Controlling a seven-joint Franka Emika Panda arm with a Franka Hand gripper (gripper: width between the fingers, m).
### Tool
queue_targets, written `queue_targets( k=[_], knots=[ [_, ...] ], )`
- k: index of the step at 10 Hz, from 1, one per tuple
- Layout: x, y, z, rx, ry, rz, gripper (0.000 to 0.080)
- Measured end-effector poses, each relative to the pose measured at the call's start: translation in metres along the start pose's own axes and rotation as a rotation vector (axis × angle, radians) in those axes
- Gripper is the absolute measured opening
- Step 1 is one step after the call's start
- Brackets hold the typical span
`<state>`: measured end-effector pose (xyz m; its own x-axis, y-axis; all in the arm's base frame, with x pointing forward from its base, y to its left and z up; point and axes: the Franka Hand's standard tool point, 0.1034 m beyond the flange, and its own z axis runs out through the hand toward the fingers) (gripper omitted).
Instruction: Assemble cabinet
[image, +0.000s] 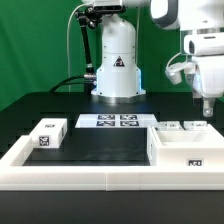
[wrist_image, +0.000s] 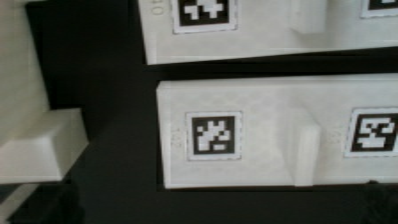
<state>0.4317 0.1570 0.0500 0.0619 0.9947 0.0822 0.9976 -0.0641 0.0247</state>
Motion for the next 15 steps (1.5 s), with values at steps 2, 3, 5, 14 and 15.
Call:
queue_targets(
  k=[2, 3, 5, 14, 15],
  knots=[
    [-0.002, -0.007, 0.013, 0.027, 0.001, 0.007, 0.0796],
    [-0.002, -0.011, 0.018, 0.037, 0.002, 0.008, 0.0796],
    [-0.001, -0.013, 0.024, 0.040, 0.008, 0.010, 0.0796],
    [-0.004, -0.022, 0.036, 0.068, 0.006, 0.014, 0.0200],
    [-0.004, -0.022, 0.036, 0.068, 0.006, 0.014, 0.0200]
  ],
)
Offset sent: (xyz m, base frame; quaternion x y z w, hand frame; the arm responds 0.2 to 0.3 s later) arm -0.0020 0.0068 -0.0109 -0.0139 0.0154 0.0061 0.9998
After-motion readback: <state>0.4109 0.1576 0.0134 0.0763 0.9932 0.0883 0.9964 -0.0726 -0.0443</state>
